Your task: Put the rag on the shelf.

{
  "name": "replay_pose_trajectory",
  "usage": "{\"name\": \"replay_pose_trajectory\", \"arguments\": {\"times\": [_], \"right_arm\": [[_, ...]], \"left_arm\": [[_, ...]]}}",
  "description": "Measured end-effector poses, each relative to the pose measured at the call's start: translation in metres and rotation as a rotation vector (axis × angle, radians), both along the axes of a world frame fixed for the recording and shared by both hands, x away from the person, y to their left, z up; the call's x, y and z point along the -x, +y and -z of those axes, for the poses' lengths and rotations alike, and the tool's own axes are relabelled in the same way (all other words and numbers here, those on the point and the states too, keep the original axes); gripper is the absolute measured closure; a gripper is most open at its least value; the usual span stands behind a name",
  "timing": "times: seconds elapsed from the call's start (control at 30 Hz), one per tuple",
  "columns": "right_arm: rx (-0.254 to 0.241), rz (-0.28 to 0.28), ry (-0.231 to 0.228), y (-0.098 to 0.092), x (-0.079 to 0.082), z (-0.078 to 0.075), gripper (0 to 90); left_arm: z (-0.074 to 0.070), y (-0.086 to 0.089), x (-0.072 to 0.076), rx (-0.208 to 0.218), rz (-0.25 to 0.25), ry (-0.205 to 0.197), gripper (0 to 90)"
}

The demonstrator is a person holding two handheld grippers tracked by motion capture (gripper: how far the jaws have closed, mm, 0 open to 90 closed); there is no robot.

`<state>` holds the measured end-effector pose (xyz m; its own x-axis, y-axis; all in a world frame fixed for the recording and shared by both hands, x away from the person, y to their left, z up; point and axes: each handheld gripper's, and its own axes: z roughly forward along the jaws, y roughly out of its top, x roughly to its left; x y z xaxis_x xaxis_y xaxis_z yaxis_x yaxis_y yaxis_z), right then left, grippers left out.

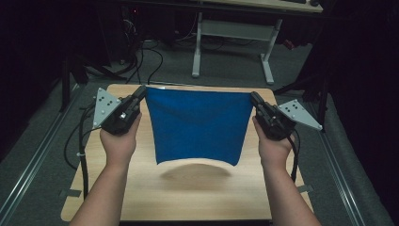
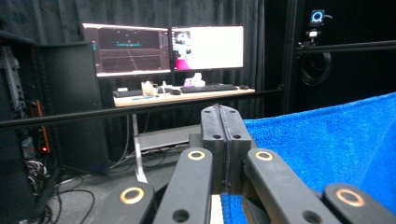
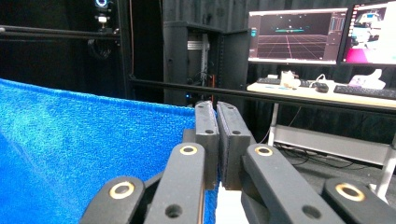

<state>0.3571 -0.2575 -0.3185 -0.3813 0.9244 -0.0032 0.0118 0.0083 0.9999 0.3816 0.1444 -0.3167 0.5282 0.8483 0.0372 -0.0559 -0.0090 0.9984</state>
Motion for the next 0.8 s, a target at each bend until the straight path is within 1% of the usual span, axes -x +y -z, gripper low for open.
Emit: {"name": "replay_pose_trajectory", "arguments": {"times": [0.03,0.13,0.27,0.33,0.4,0.57,0.67,0.8], "right_arm": [[-0.002,0.002,0.003,0.000,-0.002,-0.001,88.5],[-0.004,0.010,0.000,-0.001,-0.010,-0.005,88.5],[-0.005,0.017,-0.014,0.000,-0.017,-0.009,88.5],[-0.019,0.020,-0.022,0.001,-0.024,-0.011,88.5],[-0.017,0.022,-0.026,0.001,-0.027,-0.012,88.5],[-0.005,0.027,-0.030,0.006,-0.041,-0.020,88.6],[0.006,0.029,-0.033,0.007,-0.049,-0.026,88.5],[0.017,0.041,-0.031,0.008,-0.065,-0.031,88.5]], "left_arm": [[-0.002,-0.001,-0.003,-0.011,-0.004,-0.004,90.0],[-0.007,-0.003,-0.008,-0.023,-0.016,-0.011,90.0],[-0.011,-0.004,-0.015,-0.023,-0.033,-0.028,90.0],[-0.013,-0.005,-0.020,-0.022,-0.040,-0.031,90.0],[-0.015,-0.005,-0.025,-0.017,-0.045,-0.031,90.0],[-0.021,-0.003,-0.042,-0.006,-0.065,-0.034,90.0],[-0.024,-0.003,-0.052,-0.014,-0.073,-0.037,90.0],[-0.027,-0.006,-0.067,-0.034,-0.085,-0.037,90.0]]}}
